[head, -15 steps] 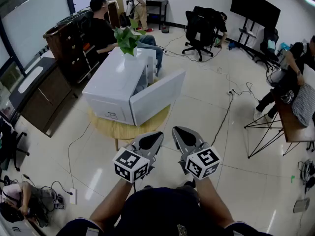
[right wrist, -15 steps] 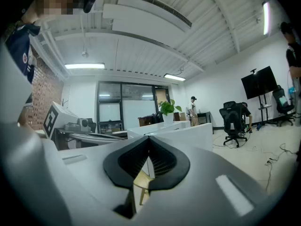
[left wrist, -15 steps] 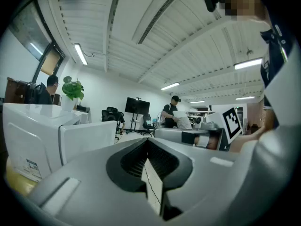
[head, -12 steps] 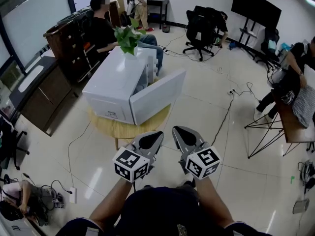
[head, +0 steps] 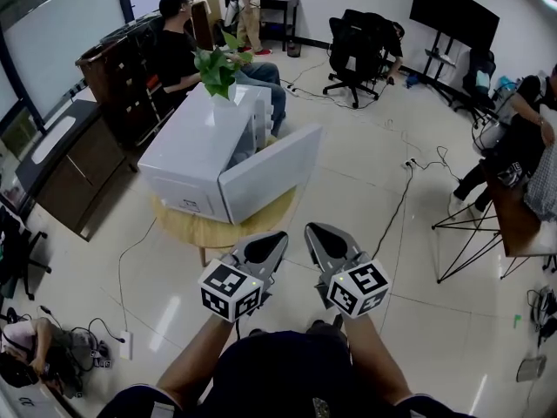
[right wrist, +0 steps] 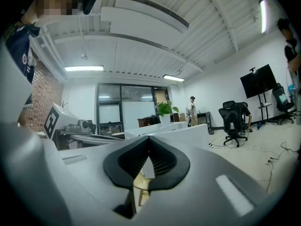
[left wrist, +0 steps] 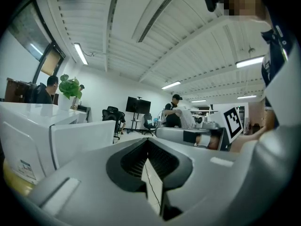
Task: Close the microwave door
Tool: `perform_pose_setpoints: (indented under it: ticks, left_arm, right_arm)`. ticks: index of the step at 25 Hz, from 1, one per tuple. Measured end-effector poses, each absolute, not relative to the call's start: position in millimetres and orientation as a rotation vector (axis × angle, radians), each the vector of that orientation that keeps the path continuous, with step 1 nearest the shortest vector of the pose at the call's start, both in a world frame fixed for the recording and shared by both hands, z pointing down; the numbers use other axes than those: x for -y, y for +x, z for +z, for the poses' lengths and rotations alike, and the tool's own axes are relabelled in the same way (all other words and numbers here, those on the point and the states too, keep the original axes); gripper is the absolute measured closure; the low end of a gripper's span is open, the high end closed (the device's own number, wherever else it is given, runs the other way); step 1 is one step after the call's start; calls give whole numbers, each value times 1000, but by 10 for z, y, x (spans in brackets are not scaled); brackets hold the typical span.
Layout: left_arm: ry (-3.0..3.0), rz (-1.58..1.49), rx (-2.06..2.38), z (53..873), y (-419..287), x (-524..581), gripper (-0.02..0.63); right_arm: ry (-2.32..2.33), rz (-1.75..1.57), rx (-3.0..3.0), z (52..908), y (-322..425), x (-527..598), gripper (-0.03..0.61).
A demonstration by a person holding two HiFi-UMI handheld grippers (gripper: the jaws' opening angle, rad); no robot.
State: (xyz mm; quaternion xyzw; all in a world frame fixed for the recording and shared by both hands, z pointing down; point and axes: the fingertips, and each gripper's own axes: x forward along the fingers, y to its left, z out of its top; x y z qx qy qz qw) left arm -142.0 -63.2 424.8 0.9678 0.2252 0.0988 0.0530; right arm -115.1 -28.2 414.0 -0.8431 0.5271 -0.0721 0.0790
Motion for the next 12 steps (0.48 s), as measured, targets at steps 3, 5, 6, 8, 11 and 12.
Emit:
perform_pose_setpoints:
  ticks: [3, 5, 6, 8, 11, 12]
  left_arm:
    - [2944, 302, -671, 4259, -1290, 526, 603]
    - [2947, 302, -660, 4276, -1200, 439, 603]
    - [2950, 302, -651, 4287, -1151, 395, 603]
    - [2957, 298, -622, 4300, -1031, 305, 603]
    - [2969, 297, -568, 4294, -850, 194, 603]
    - [2974, 298, -550, 4284, -802, 164, 603]
  right_arm:
    - [-2517, -216, -1577, 4158, -1019, 156, 577]
    - [-2509, -219, -1580, 4182, -919, 68, 577]
    - [-2504, -218, -1586, 4190, -865, 23, 577]
    - [-2494, -212, -1607, 4193, -740, -76, 577]
    - [-2477, -208, -1639, 4177, -540, -225, 577]
    - [-2472, -211, -1650, 4171, -480, -270, 577]
